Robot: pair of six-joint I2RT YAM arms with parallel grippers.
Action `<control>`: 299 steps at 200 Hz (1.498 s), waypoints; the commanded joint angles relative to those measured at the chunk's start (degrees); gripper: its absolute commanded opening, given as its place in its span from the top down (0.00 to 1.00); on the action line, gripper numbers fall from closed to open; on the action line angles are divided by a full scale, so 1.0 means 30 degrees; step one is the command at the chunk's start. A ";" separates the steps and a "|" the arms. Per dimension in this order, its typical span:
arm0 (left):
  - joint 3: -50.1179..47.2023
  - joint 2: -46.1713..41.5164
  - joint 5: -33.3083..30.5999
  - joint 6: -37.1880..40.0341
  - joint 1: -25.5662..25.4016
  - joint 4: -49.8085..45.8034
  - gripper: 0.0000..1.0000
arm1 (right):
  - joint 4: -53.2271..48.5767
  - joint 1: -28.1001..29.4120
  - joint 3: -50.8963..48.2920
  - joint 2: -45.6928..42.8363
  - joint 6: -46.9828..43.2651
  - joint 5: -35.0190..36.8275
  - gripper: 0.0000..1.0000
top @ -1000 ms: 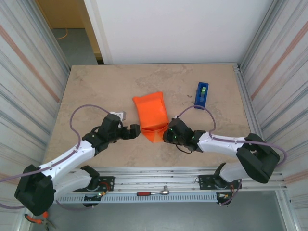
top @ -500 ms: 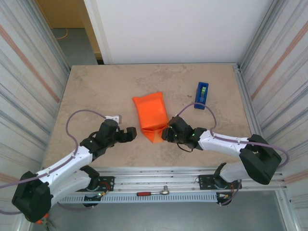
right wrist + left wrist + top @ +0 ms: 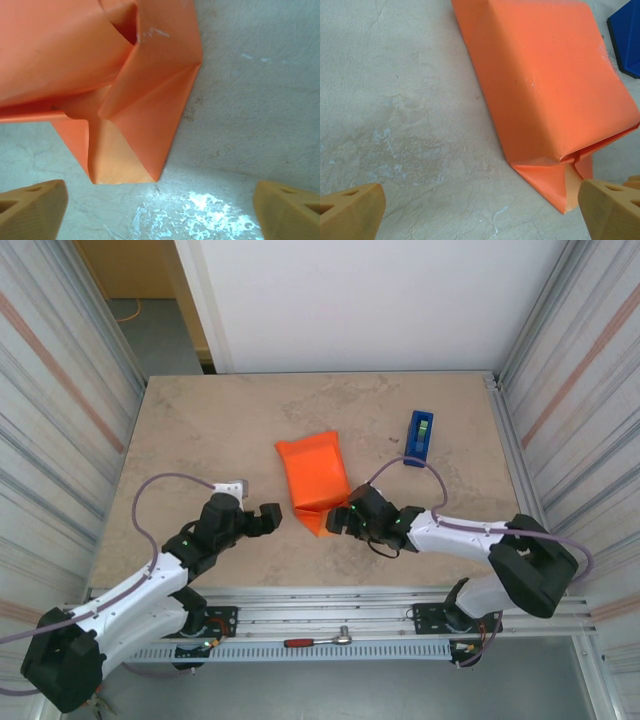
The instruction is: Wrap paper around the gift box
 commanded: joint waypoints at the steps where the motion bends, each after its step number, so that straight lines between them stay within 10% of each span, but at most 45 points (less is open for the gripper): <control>1: -0.0293 -0.0160 -0.0487 0.0081 0.0057 0.0582 0.01 | 0.0863 0.0172 0.0411 0.0866 0.0075 -0.0947 0.18; 68: -0.0347 0.0162 -0.0488 0.0353 -0.0072 0.1051 0.01 | 0.2535 0.0128 0.0504 0.2503 0.0503 -0.2041 0.58; 299: -0.0378 0.0797 0.0435 -0.0055 -0.0108 0.2071 0.01 | 0.1899 0.0386 -0.0466 0.1659 0.1793 0.0003 0.66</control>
